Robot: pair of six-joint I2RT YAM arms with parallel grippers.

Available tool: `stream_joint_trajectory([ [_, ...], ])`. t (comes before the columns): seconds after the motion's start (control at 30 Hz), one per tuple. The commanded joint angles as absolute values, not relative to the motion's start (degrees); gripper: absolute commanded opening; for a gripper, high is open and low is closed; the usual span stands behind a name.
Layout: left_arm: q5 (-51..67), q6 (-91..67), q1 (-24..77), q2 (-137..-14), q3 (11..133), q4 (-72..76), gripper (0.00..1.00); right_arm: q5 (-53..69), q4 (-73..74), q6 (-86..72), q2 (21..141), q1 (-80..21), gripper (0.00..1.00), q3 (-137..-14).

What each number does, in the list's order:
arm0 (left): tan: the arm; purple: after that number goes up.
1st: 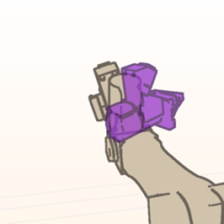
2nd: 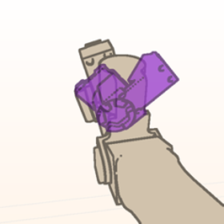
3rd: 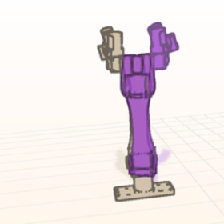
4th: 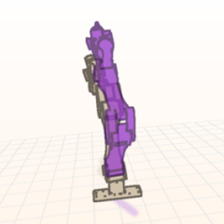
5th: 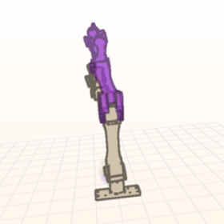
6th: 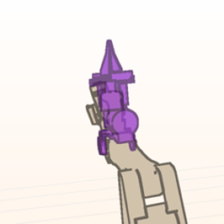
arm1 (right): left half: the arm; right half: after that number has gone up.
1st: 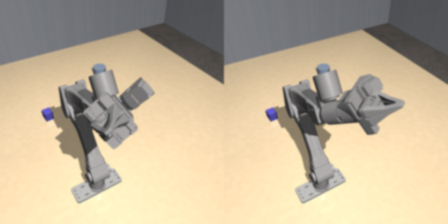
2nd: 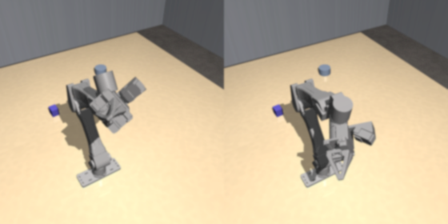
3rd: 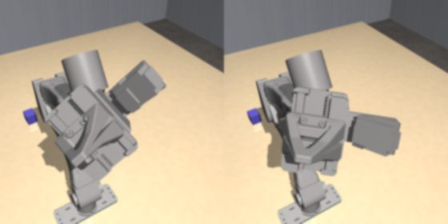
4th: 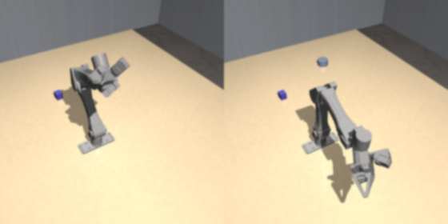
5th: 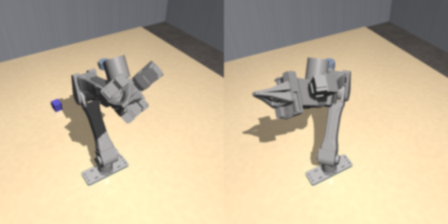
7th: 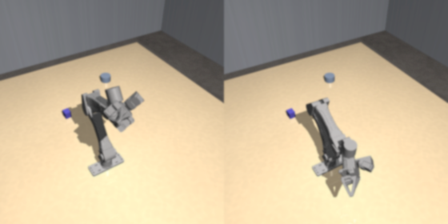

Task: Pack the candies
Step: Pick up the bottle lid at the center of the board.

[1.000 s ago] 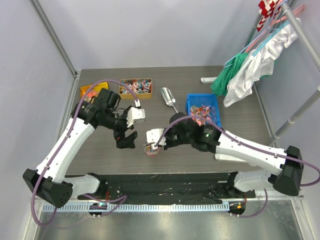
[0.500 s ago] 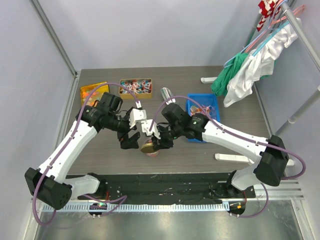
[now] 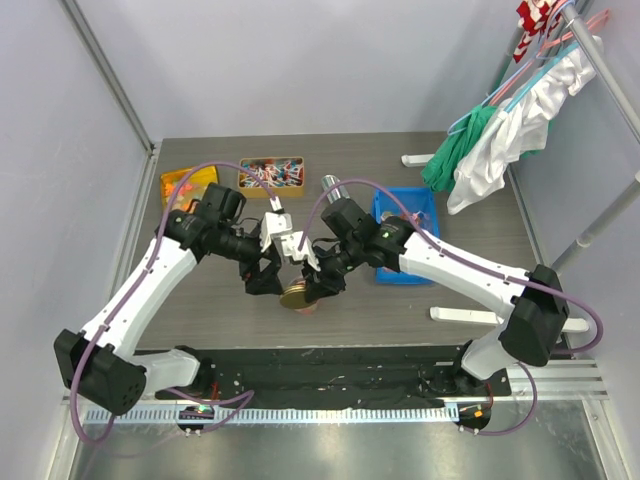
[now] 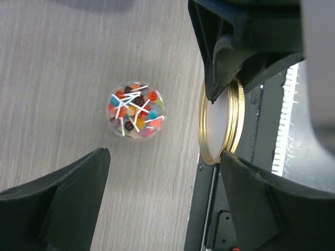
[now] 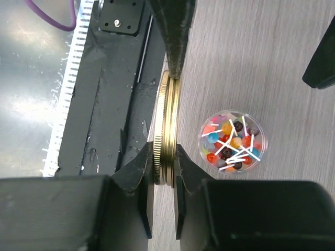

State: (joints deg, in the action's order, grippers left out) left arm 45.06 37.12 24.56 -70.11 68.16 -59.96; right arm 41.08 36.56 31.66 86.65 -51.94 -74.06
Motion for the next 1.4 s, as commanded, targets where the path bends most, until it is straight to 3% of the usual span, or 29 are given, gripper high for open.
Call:
stream_joint_trajectory([
  [0.0,46.2,35.8,25.4,-66.0,66.4,-53.5,0.91,44.4,30.3,29.1,83.3,-48.5,0.01,-76.6],
  [0.13,41.8,32.0,24.9,-62.9,66.6,-48.5,1.00,43.9,30.3,29.8,79.4,-47.2,0.01,-74.7],
  [0.57,50.9,26.0,24.2,-68.5,72.3,-45.1,0.98,46.8,20.0,21.5,76.6,-43.4,0.01,-70.9],
  [0.83,56.6,25.7,23.1,-70.8,73.4,-46.5,0.67,46.2,16.7,20.7,76.8,-42.5,0.01,-69.0],
  [1.0,58.8,27.2,23.1,-70.2,73.0,-48.6,0.61,45.8,16.3,20.9,77.1,-41.8,0.01,-69.0],
  [1.2,61.1,30.3,23.1,-70.3,73.1,-51.8,0.46,46.1,16.1,20.4,78.0,-40.9,0.01,-70.7],
  [1.23,61.2,30.4,23.1,-70.4,73.1,-52.0,0.34,46.1,16.1,20.3,78.5,-40.7,0.01,-70.9],
  [1.27,61.1,30.4,23.1,-70.2,73.0,-52.0,0.28,46.3,16.1,20.2,78.8,-40.7,0.01,-71.2],
  [1.37,60.8,30.1,23.2,-70.0,72.3,-51.4,0.22,47.0,16.1,19.8,79.6,-40.5,0.01,-71.8],
])
